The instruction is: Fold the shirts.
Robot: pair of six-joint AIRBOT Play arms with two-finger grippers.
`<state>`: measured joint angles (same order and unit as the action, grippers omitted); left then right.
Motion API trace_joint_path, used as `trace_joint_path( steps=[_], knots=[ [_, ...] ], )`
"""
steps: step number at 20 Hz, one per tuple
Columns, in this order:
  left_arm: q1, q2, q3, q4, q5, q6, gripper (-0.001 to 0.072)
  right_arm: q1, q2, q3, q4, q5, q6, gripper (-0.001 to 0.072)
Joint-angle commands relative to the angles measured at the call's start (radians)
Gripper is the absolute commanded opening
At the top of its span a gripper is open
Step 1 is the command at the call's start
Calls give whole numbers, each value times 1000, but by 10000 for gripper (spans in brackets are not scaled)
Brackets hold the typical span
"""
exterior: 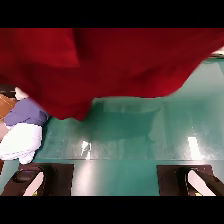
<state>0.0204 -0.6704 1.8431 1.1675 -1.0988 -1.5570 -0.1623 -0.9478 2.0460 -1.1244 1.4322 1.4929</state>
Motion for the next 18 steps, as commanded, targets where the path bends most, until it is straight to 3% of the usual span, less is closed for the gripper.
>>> trace_joint_path(
  steps=[1,5,8,10,12,15,18],
  knots=[
    [1,-77,203,-27,-1,-15,21,-77,0,150,-4,115,18,16],
    [1,-215,222,-58,-115,-14,22,-154,52,-63,-3,111,18,15],
    [1,-424,220,-79,-290,-14,23,-105,-54,-140,-14,145,24,15],
    [1,-557,169,-101,-334,-14,23,-13,-171,-188,-112,172,38,15],
    [-8,-682,90,-100,-337,-11,24,71,-309,-245,-220,188,51,15],
    [-8,-871,18,-95,-310,21,24,134,-531,-297,-238,144,50,15],
    [-8,-1016,19,-96,-164,92,24,143,-748,-212,-227,59,50,15]
  ],
)
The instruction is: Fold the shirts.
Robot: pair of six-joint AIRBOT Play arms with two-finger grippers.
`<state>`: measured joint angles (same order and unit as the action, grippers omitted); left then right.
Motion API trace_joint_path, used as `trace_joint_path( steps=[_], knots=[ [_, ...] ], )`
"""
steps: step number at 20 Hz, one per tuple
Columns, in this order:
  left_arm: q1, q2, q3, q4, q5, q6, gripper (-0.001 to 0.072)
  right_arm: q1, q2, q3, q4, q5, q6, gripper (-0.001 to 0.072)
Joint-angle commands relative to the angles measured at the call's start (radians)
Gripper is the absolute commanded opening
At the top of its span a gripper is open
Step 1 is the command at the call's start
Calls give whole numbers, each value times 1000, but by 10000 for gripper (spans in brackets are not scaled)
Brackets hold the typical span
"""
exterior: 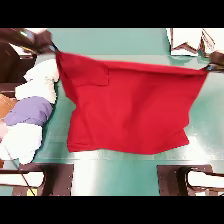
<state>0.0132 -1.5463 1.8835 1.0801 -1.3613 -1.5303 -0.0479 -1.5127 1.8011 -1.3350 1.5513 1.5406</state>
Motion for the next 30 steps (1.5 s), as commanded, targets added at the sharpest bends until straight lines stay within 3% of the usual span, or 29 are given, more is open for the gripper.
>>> trace_joint_path(
  steps=[1,4,6,10,16,17,18,19,20,24,30],
  knots=[
    [-1,-168,-22,-9,163,68,24,28,-238,77,-14,-84,2,15],
    [-1,-210,-21,-7,295,73,24,17,-360,221,28,-132,-5,15],
    [0,-217,-21,-4,281,108,25,15,-376,260,31,-135,-9,16],
    [0,-219,-52,103,110,150,25,9,-286,69,2,-156,-50,15],
    [-1,-219,-270,85,136,149,28,11,-227,-170,8,-217,-49,17],
    [-1,-219,-285,85,124,140,81,11,-219,-186,8,-214,-49,40],
    [-1,-219,-288,84,108,135,412,11,-211,-193,8,-214,-49,263],
    [0,-216,-288,86,90,119,548,11,-200,-192,7,-211,-49,431],
    [2,-204,-288,86,60,116,490,11,-180,-192,6,-209,-50,432],
    [2,-62,-378,170,-18,104,491,11,-33,-238,6,-128,-66,431],
    [2,335,-1001,146,69,64,491,11,268,-550,7,-112,-66,431]
  ],
)
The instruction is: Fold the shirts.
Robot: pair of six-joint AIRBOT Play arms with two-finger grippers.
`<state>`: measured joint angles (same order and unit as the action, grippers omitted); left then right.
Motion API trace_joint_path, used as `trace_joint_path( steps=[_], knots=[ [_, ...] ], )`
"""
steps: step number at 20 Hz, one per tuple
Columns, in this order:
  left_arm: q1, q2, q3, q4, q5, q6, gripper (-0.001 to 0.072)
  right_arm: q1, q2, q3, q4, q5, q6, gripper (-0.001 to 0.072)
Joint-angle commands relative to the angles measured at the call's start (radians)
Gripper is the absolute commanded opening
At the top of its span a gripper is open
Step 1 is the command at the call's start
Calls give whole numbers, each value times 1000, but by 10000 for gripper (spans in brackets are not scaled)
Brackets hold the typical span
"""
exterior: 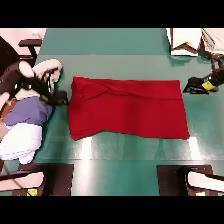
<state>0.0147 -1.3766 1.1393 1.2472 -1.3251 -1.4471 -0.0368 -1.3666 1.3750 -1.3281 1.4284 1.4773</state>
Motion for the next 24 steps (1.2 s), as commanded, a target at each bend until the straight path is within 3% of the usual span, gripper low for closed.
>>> trace_joint_path(
  steps=[1,5,12,13,14,15,19,20,21,24],
  knots=[
    [0,217,-344,-54,43,-19,491,0,156,-162,1,10,-2,431],
    [-1,349,-571,-158,130,-18,491,0,250,-251,1,-15,-2,431],
    [-35,352,-660,-339,268,66,488,0,280,-255,2,-14,-1,431],
    [-70,352,-660,-339,270,67,365,0,280,-255,2,-11,-1,431],
    [-101,352,-658,-340,270,68,150,0,280,-255,0,3,-1,431],
    [-116,352,-652,-339,267,68,29,-10,280,-257,-4,26,-1,431],
    [-117,385,-552,-277,192,55,25,-176,291,-410,-2,94,-1,432],
    [-117,402,-527,-260,180,47,25,-239,303,-475,-3,90,-2,455],
    [-117,416,-506,-248,176,40,25,-308,308,-541,-2,85,-2,545],
    [-117,424,-470,-249,162,40,25,-471,290,-691,5,61,-2,553]
  ],
)
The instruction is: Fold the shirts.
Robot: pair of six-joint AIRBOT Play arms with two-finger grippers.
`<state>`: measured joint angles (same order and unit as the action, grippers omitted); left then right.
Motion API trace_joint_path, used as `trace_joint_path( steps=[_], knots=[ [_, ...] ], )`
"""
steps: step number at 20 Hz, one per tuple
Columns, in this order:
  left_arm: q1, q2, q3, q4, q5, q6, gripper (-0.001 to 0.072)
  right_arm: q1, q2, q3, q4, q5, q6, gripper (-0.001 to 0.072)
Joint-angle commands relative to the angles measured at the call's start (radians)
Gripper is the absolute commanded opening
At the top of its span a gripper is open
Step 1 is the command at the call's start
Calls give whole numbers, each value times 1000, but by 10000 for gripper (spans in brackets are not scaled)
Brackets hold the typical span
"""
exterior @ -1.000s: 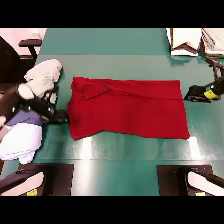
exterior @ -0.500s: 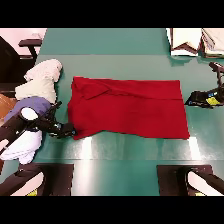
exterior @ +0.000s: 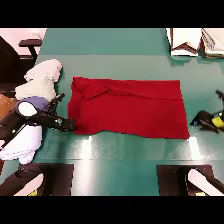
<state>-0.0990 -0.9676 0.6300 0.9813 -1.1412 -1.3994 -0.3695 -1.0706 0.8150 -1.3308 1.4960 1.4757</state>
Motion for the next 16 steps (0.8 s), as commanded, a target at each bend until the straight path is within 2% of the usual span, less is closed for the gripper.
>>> trace_joint_path(
  steps=[1,3,5,8,9,10,12,14,16],
  knots=[
    [-3,14,39,16,-22,-7,25,-170,-19,-169,32,-28,-13,552],
    [-3,14,39,16,-20,-7,25,-199,-46,-221,130,-94,-45,475],
    [-3,14,39,16,-20,-8,25,-188,-74,-242,218,-168,-65,462],
    [-3,14,39,16,-20,-8,26,-117,-104,-240,269,-248,-65,426],
    [-3,14,39,19,-24,-7,25,-84,-111,-241,263,-267,-65,317],
    [-3,14,39,36,-33,-8,25,-53,-114,-241,263,-278,-65,161],
    [-3,23,40,96,-90,-43,25,-6,-93,-232,249,-281,-80,17],
    [-3,82,40,169,-146,-74,24,29,-35,-185,179,-234,-78,17],
    [-3,179,40,251,-230,-118,24,55,53,-121,83,-121,-73,17]
  ],
)
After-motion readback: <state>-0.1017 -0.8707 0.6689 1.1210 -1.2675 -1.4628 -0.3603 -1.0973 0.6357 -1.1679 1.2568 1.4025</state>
